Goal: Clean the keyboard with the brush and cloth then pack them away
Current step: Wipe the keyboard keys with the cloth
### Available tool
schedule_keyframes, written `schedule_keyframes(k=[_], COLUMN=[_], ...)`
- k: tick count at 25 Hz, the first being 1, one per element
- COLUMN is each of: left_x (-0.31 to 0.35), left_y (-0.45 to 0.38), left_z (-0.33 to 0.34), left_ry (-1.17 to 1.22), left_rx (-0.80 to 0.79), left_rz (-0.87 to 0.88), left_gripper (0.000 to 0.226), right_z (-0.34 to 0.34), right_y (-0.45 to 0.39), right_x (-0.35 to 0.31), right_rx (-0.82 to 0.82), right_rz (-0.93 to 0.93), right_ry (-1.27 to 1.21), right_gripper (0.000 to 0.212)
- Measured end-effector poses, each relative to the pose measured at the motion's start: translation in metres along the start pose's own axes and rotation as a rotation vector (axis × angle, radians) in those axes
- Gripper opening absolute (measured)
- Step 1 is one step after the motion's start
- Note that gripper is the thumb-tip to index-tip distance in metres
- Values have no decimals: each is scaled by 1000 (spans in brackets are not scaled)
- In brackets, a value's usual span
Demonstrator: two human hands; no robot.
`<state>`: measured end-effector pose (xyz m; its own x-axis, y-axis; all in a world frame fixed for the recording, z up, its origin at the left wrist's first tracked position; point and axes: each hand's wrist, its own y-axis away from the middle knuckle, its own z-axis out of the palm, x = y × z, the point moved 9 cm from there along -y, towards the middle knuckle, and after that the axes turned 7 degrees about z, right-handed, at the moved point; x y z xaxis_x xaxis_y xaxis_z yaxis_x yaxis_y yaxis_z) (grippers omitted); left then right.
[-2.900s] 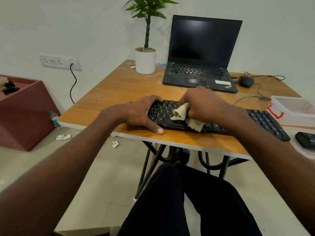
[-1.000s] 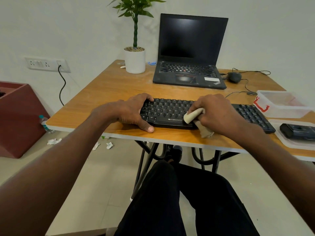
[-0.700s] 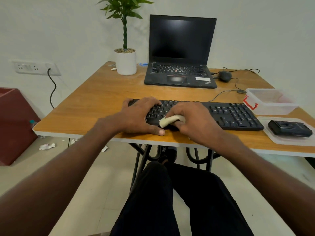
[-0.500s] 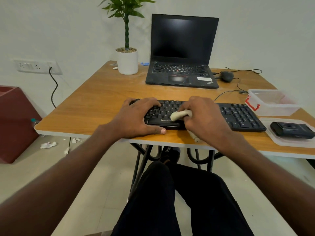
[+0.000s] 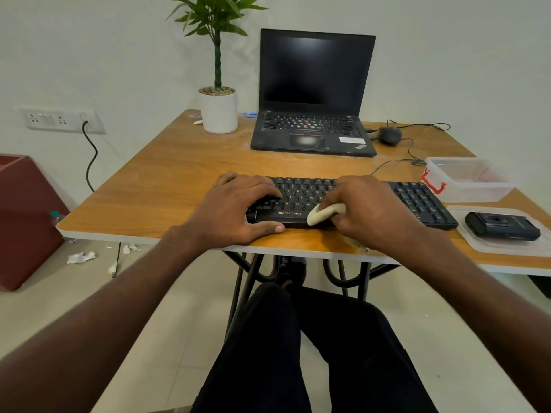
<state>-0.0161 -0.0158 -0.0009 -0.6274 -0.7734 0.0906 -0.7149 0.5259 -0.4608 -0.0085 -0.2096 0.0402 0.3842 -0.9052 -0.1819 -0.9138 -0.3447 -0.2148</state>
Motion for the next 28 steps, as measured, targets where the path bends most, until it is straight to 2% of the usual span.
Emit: schedule_keyframes(k=[3, 4, 5, 7, 10, 16, 19, 22, 28], left_x=[6, 9, 12, 19, 18, 21, 28, 27, 32], left_y=[-4, -8, -11, -16, -15, -14, -17, -17, -18], left_z=[-1, -1, -1, 4, 10, 10, 17, 20, 12], left_ry=[-62, -96, -130, -181, -198, -156, -104, -77, -92], left_rx=[39, 66, 94, 126, 110, 129, 77, 61, 113], left_rz=[-42, -87, -140, -205, -207, -167, -48, -30, -1], left_gripper=[63, 62, 61, 58, 56, 46, 48, 54, 51], right_z=[-17, -19, -16, -4, 9, -1, 8, 12, 2], right_y=[10, 10, 8, 1, 4, 6, 5, 6, 10], right_x=[6, 5, 2, -9, -13, 36, 9, -8, 22], right_rx=[319, 377, 382, 289, 189, 231, 173, 137, 204], right_rz=[137, 162, 159, 72, -31, 205, 74, -39, 173], right_ry=[-89, -117, -115, -22, 82, 75, -2, -2, 114], right_gripper=[33, 35, 35, 31, 35, 36, 40, 42, 41])
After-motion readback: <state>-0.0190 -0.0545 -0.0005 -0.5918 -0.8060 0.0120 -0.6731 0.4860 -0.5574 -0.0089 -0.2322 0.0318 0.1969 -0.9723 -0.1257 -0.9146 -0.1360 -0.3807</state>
